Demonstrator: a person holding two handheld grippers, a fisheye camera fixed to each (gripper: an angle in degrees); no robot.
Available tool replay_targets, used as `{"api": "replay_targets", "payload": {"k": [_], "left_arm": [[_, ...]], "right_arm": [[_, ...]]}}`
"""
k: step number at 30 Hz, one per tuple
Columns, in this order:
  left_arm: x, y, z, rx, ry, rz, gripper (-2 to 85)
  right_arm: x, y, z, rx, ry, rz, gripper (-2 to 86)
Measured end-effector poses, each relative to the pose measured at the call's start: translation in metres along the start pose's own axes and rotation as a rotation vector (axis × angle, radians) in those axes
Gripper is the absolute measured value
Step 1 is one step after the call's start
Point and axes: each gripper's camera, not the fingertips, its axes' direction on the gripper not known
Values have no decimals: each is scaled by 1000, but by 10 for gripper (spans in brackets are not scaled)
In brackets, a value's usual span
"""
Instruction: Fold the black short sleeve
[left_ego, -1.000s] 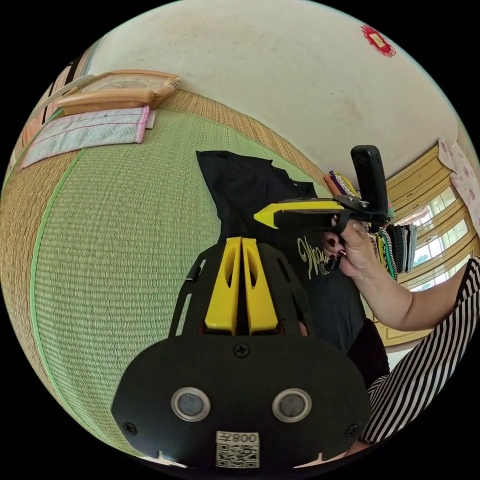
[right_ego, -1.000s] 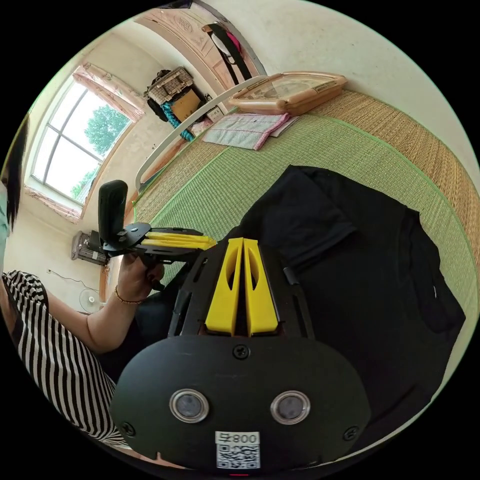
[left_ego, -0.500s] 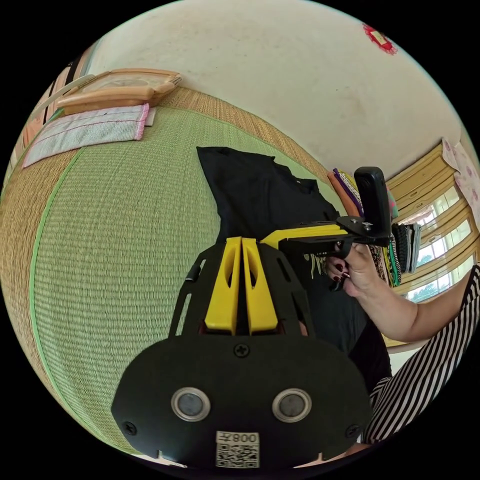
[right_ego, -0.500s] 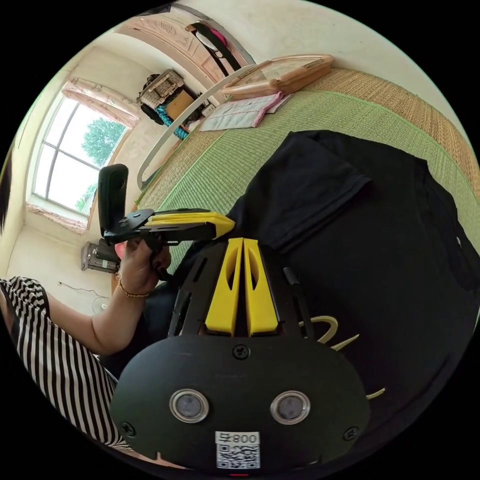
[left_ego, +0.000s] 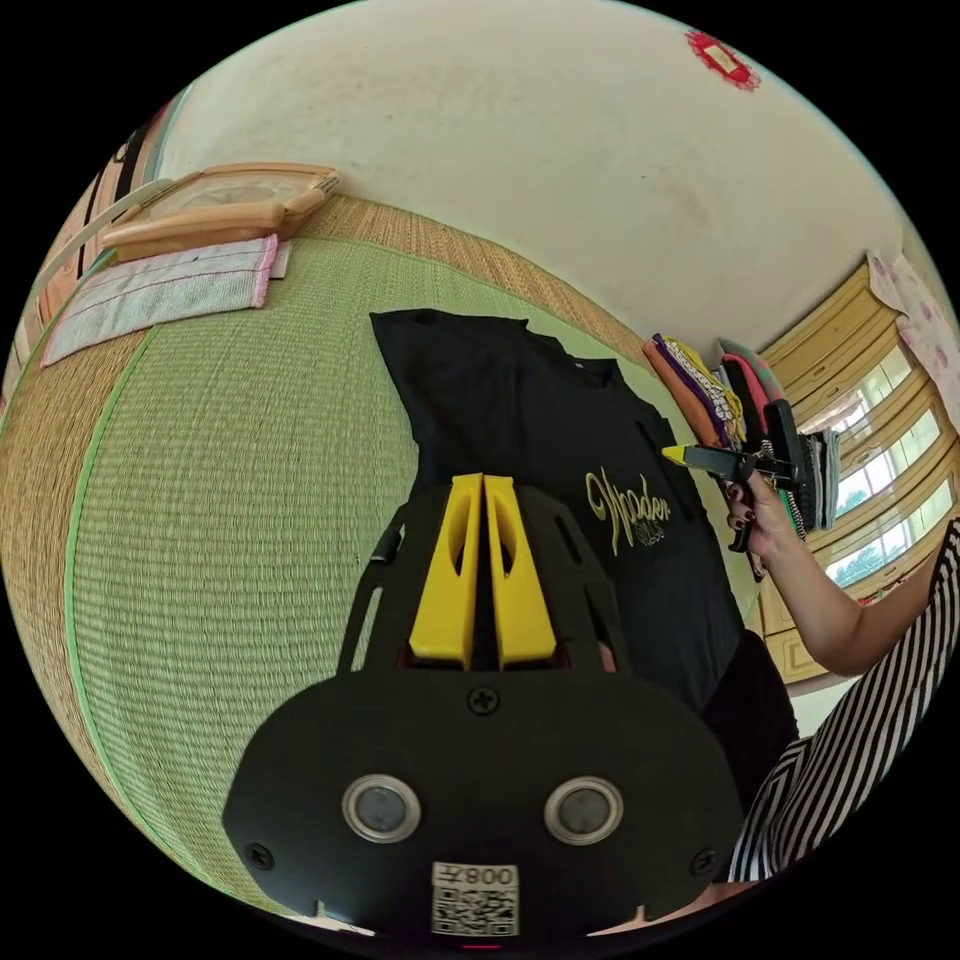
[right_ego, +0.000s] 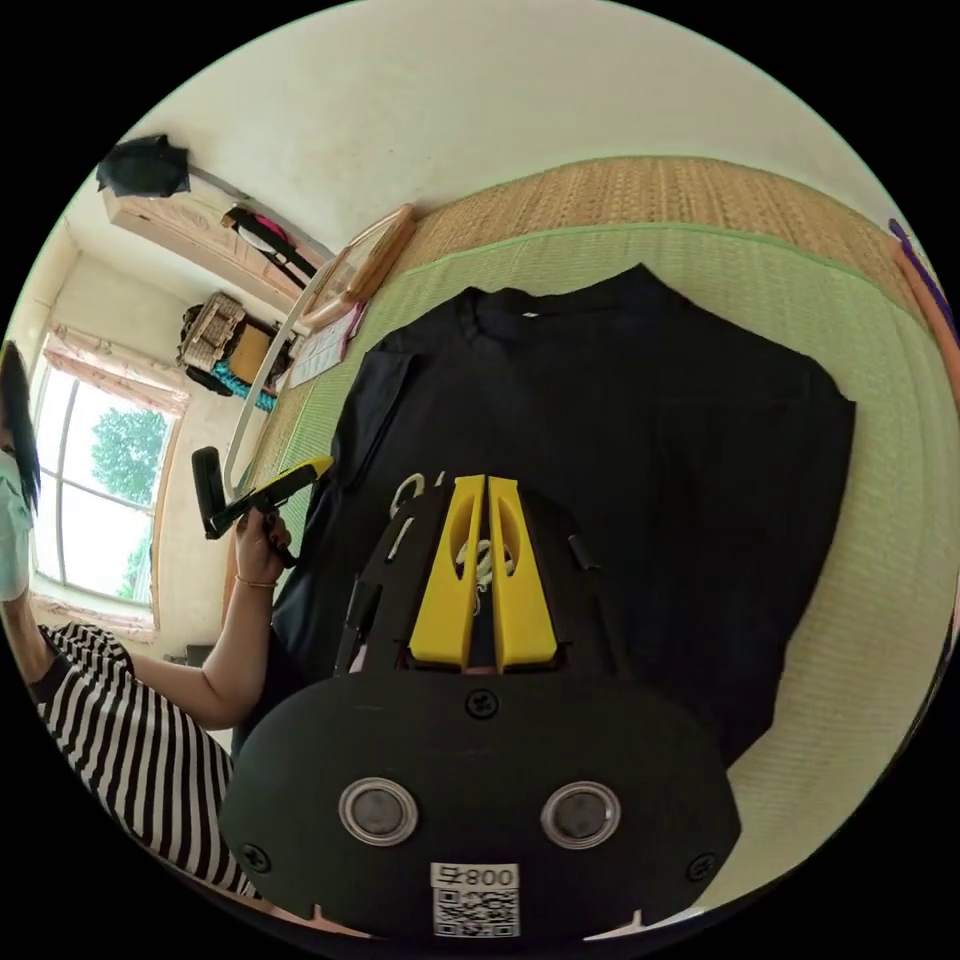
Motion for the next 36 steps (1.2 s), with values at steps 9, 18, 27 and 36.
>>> {"api": "replay_targets", "payload": {"k": [9, 18, 27, 36], "left_arm": [[-58, -20, 13, 78, 171, -152, 86], [-111, -111, 54, -9, 128, -223, 97], [-119, -152, 88, -38, 87, -232, 69], [-107, -171, 119, -90, 91, -226, 22]], "right_arm": [[168, 29, -64, 94, 170, 208, 76], [260, 35, -45, 77, 183, 247, 90], [308, 33, 5, 13, 202, 253, 89], [326, 49, 36, 7, 211, 233, 37]]}}
